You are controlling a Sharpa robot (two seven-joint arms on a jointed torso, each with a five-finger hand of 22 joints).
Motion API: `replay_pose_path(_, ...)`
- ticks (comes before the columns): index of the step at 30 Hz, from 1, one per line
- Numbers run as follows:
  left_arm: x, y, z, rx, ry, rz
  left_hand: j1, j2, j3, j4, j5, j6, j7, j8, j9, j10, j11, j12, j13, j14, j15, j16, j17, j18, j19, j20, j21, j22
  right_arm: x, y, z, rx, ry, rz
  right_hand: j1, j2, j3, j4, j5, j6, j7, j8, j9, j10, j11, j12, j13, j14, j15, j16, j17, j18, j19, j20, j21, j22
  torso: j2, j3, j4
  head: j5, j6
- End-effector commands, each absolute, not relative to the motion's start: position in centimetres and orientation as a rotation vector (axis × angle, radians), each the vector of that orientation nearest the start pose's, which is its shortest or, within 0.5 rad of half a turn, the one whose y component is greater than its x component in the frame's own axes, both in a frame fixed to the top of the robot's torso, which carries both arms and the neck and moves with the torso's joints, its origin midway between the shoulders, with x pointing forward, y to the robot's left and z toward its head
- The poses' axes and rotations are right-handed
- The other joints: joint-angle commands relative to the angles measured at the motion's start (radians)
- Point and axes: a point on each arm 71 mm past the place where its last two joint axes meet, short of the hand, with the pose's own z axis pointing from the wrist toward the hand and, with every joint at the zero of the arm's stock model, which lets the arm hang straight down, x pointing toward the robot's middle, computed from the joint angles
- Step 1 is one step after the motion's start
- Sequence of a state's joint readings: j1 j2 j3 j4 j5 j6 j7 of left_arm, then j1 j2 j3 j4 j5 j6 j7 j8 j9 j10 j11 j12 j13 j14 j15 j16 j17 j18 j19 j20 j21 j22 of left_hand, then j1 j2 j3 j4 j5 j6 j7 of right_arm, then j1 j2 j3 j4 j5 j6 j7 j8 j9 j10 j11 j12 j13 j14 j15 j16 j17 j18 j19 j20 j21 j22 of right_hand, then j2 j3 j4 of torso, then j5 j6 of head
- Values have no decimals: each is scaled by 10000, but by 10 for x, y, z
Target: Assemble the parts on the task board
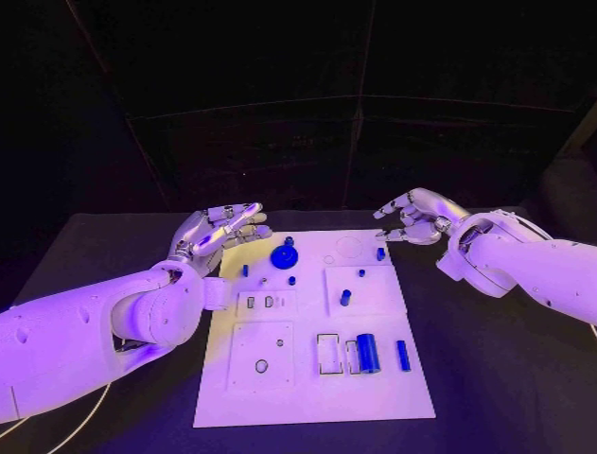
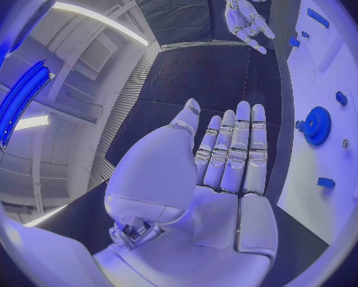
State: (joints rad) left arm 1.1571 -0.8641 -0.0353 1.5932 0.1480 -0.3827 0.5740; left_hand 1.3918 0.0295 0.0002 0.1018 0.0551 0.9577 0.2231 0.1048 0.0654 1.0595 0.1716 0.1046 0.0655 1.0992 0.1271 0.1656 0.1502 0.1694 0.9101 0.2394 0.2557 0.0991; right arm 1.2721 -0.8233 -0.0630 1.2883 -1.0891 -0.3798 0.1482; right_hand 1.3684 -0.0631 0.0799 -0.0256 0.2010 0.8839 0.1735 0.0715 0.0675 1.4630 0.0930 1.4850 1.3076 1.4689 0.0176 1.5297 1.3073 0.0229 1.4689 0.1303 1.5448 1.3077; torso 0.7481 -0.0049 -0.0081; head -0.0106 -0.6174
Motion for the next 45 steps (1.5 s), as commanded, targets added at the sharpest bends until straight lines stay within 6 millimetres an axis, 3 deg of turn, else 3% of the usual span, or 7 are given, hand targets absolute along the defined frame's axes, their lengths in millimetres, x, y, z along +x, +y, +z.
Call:
replay_pose_path(1,473,206,-183,-12171,12184,-16369,-62,40,-37,-7,8,-12,27,-35,-1,-17,-5,-29,-5,93,-9,-36,11,141,97,-1,-56,-12,537,-262,-162,1228,15823,8248,71,0,2,-56,-28,-87,10,-55,-3,519,-61,-35,1890,807,-32,45,1716,-28,377,-44,-37,1799,16,-19,38,-57,-28)
replay_pose_path(9,475,204,-184,-12174,12199,-16384,-62,40,-37,-7,8,-12,27,-35,-1,-17,-5,-29,-5,93,-9,-36,11,141,97,-1,-56,-12,544,-267,-174,1274,16403,7972,113,64,6,-89,20,-65,26,-25,10,515,-49,-35,1890,809,-24,48,1723,-26,371,-38,-41,1790,9,-32,26,-44,-122)
replay_pose_path(16,476,205,-184,-12184,12208,-16367,-46,43,-36,-26,10,-4,12,-35,0,-3,-14,-31,-3,100,-12,-47,16,142,105,-1,-61,-17,544,-269,-177,1147,16638,7859,109,104,-14,-102,47,6,39,21,28,524,-36,-16,1906,810,-12,49,1728,-26,372,-29,-42,1791,4,-46,42,-63,-125)
replay_pose_path(27,477,206,-185,-12197,12196,-16311,-46,43,-36,-26,10,-4,12,-35,0,-3,-14,-31,-3,100,-12,-47,16,142,105,-1,-61,-17,539,-268,-179,886,16856,7786,33,138,-81,-83,-4,60,48,52,37,535,-25,4,1921,812,-1,52,1737,-26,374,-18,-42,1792,-1,-35,2,-55,-162)
replay_pose_path(45,478,205,-185,-12203,12220,-16324,-46,43,-36,-26,10,-4,12,-35,0,-3,-14,-31,-3,100,-12,-47,16,142,105,-1,-61,-17,543,-271,-189,776,17211,7065,11,221,-118,-87,-108,122,43,86,46,558,-27,41,1949,819,2,63,1766,-40,419,-9,-22,1851,5,-35,36,-84,-196)
